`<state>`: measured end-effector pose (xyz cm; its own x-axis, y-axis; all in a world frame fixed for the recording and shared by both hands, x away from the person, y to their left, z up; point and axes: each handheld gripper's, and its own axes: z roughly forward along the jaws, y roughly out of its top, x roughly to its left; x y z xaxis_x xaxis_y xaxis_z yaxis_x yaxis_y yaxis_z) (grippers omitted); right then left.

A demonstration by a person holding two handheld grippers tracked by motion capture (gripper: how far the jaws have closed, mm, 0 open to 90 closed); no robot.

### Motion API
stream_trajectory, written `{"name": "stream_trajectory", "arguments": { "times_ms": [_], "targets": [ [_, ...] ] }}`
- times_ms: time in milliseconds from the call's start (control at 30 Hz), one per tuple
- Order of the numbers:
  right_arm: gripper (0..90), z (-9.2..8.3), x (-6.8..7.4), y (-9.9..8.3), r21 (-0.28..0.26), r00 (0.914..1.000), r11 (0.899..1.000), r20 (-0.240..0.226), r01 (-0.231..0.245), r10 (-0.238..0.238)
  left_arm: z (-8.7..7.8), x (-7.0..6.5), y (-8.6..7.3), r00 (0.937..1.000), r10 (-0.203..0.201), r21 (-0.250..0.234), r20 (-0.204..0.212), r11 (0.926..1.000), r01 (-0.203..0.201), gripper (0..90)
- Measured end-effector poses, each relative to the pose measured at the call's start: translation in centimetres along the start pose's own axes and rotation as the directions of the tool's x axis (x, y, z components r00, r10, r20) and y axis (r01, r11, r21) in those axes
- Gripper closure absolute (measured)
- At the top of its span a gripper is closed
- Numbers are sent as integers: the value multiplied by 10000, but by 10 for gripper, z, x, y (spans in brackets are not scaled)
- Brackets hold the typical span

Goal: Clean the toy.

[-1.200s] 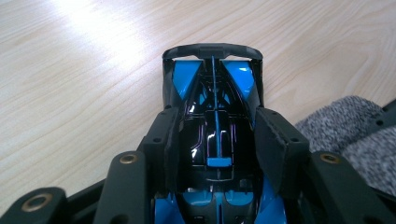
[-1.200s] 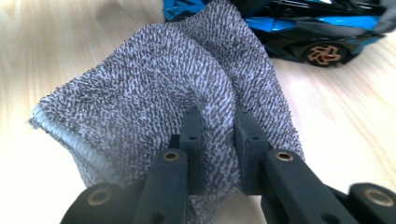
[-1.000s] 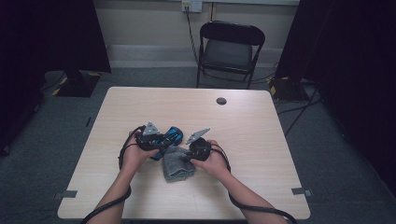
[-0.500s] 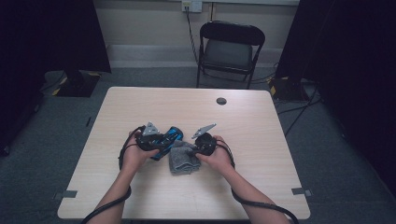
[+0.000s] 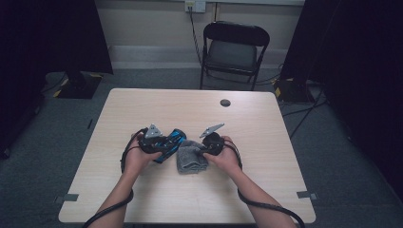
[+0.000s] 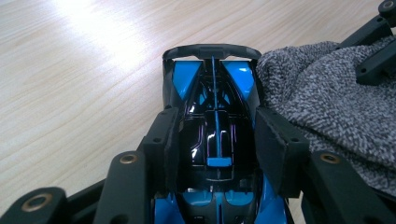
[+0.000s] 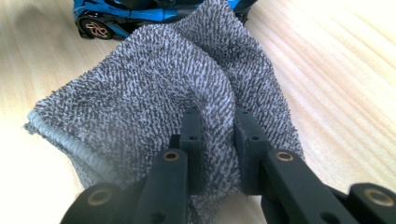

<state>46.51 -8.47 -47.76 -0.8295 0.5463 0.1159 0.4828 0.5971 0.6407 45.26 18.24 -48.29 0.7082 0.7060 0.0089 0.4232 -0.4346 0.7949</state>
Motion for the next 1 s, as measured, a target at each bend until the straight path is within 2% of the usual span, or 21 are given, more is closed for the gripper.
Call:
{"name": "stream_trajectory", "arguments": {
  "times_ms": [467, 1000],
  "targets": [
    [764, -3, -11, -2, -27, 9993, 9996, 260, -268, 269, 0, 0, 0, 10000, -8, -6, 8, 10000, 8, 518],
    [764, -4, -17, -1, -124, 9971, 9986, 546, -523, 529, 0, 0, 0, 10000, 5, -1, -1, 10000, -5, 517]
  ]
}}
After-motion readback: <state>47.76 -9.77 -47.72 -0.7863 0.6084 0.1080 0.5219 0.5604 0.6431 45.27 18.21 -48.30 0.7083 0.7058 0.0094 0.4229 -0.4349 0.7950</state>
